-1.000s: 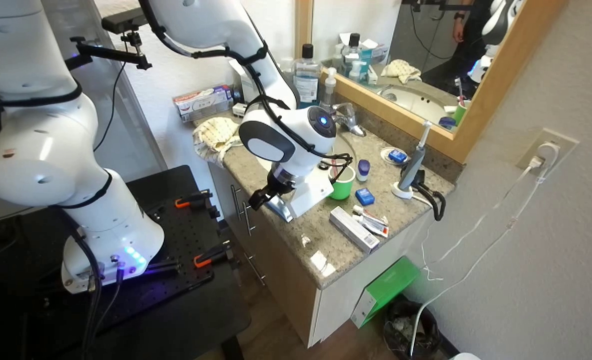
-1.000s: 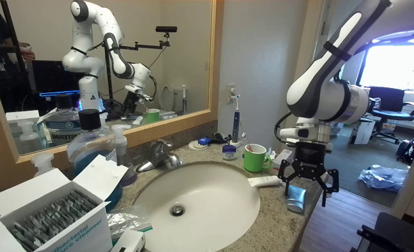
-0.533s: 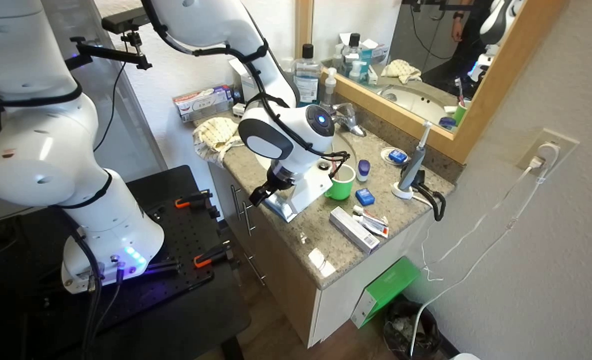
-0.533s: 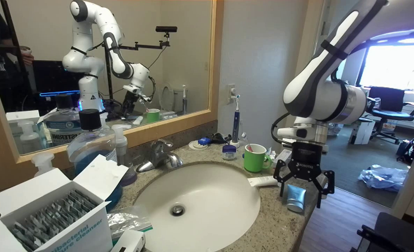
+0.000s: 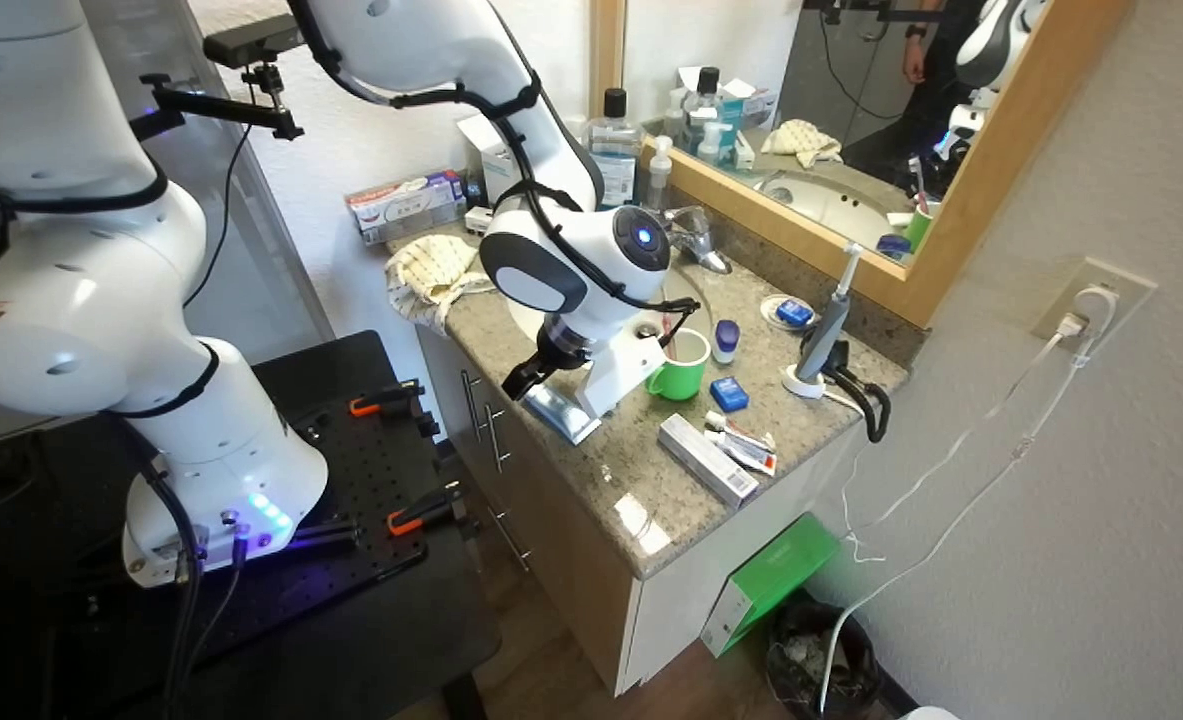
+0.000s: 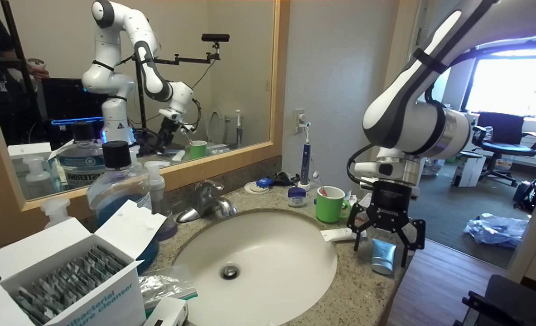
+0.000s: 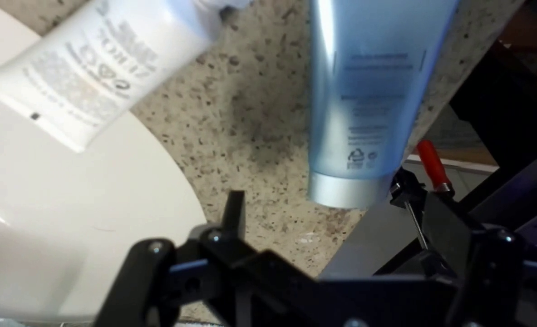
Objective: Place the grey tube upside down
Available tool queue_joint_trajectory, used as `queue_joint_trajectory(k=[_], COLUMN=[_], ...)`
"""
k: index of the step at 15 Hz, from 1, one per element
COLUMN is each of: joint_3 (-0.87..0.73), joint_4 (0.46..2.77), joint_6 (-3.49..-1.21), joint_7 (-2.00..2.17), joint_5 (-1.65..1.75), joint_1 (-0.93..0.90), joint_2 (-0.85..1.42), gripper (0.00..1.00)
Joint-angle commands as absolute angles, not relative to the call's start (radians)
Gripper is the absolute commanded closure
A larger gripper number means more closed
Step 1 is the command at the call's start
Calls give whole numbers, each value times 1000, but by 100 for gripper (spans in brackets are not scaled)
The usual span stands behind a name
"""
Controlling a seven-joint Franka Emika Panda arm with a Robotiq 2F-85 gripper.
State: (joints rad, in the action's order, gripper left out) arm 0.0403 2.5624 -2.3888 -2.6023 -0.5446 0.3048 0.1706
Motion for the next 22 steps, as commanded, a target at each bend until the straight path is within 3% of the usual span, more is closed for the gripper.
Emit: queue_joint_trajectory(k=[1,17,18,19,21,22], joint_3=[112,310,321,333,357,371], joint_4=[2561,2546,2545,2543,2543,2542], joint_6=[-2382,-2400,-2402,-2404,-2407,-2410], joint_7=[-2602,-2602,-2602,-2602,-2602,-2603], joint_5=[-555,-534,-532,-531,-530,-529], joint_1=[394,671,687,703,735,751], joint_2=[157,255,262,267,274,276], gripper=[0,0,4,26,32,41])
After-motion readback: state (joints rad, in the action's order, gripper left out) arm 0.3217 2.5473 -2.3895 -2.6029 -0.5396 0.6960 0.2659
